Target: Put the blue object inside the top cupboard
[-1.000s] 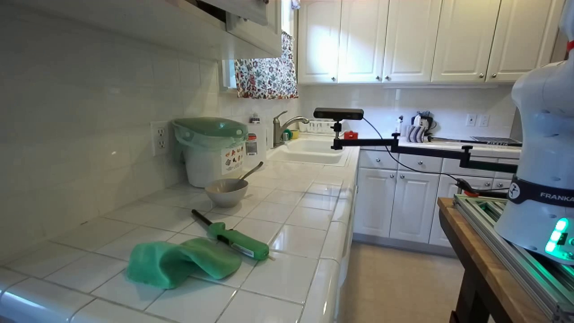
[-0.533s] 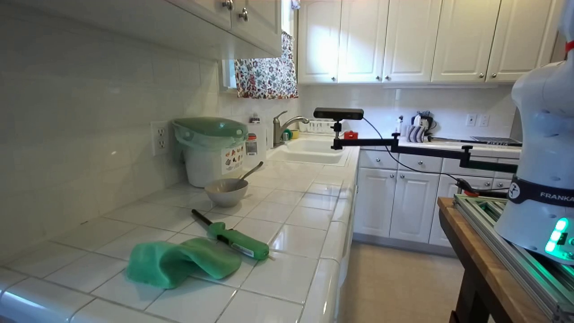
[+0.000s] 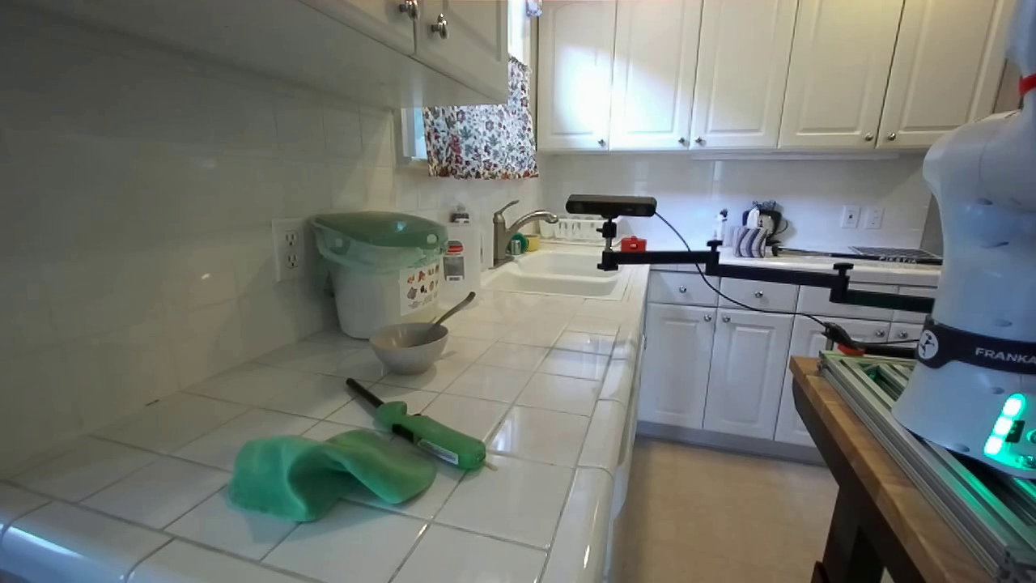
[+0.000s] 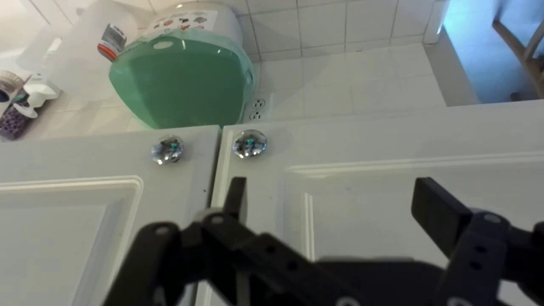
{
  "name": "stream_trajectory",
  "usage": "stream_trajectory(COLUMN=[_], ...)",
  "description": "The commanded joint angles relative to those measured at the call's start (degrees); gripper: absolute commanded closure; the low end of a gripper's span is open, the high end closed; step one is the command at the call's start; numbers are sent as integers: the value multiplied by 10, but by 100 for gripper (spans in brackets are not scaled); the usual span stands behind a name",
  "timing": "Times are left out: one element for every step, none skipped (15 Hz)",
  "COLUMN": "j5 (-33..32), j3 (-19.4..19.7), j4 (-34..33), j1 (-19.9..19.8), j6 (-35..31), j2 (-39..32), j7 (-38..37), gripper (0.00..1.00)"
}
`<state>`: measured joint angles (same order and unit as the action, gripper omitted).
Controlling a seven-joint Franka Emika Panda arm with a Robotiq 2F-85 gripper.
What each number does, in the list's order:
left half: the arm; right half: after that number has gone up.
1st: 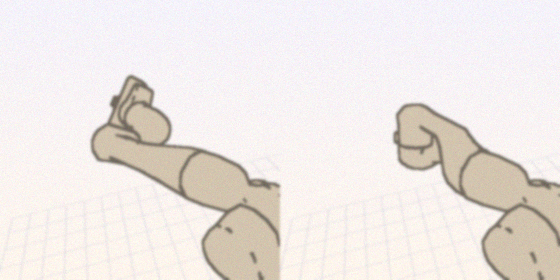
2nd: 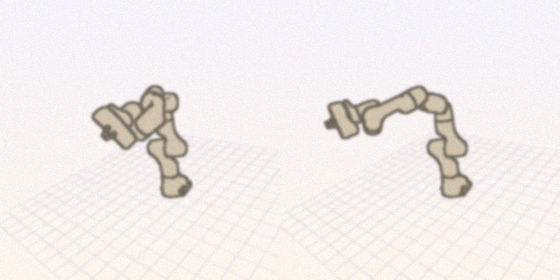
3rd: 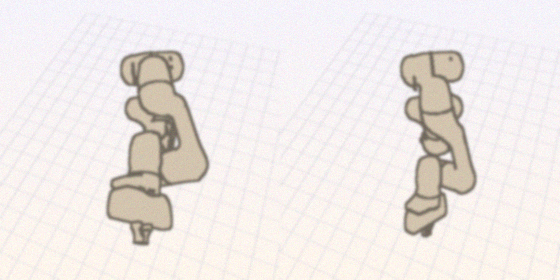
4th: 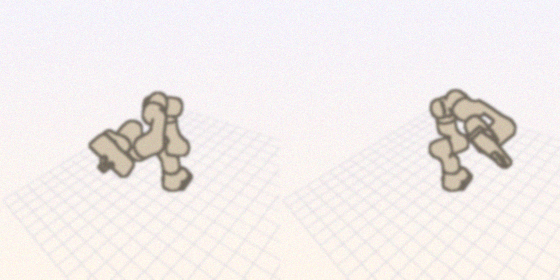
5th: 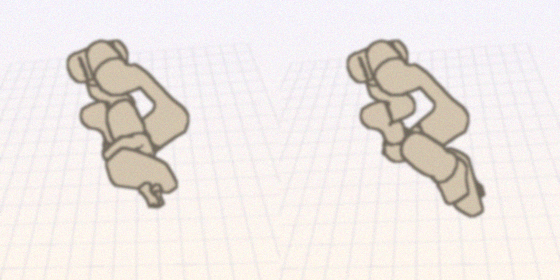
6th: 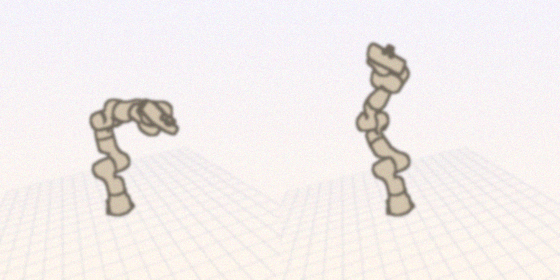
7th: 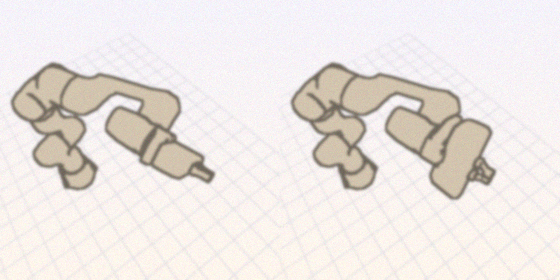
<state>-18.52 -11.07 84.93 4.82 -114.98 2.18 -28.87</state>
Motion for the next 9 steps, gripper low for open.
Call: stream_trajectory(j5=[107, 121, 133, 139, 141, 142, 143, 159, 175], j3=[5, 13, 16, 20, 25, 30, 39, 51, 58], j4=[-39, -54, -57, -62, -69, -76, -78, -73, -71], j1=[4, 9, 5, 1, -2, -6, -5, -6, -11], j6=[133, 191, 247, 301, 356, 411, 462, 501, 535], j2=[26, 36, 53, 67, 79, 90, 103, 120, 129], j7=[65, 69, 77, 84, 89, 98, 110, 128, 147], gripper=[0, 0, 0, 0, 0, 0, 0, 0, 0])
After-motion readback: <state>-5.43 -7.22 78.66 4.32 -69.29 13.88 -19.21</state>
